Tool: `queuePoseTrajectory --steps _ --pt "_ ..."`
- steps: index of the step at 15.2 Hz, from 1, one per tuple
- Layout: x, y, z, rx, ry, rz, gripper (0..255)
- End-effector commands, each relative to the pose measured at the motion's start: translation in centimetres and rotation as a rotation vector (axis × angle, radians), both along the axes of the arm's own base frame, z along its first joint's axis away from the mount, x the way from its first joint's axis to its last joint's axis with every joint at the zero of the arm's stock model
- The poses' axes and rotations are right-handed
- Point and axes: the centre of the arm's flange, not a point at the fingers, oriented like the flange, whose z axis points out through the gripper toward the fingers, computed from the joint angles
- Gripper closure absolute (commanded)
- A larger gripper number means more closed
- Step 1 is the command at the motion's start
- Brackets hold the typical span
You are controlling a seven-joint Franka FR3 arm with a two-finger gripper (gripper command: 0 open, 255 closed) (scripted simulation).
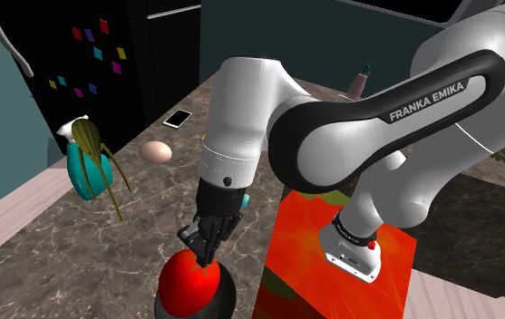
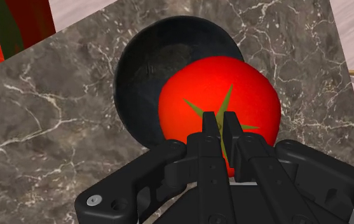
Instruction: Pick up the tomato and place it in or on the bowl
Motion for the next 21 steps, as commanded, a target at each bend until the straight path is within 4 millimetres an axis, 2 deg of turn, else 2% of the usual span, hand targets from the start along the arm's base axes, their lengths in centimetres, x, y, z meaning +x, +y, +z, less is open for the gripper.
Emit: queuePoseTrajectory --steps 1,4,5,10,14,21 --pt "0.0 0.0 0.0 0.000 0.000 0.000 255" --pt "0.0 0.0 0.0 0.000 0.000 0.000 255" --pt "0.0 0.0 0.0 0.000 0.000 0.000 0" --pt "0.0 0.0 0.0 0.000 0.000 0.000 0" --pt "0.8 -1.7 4.6 0.000 0.000 0.000 0" --pt "0.8 -1.7 4.6 0.000 0.000 0.000 0"
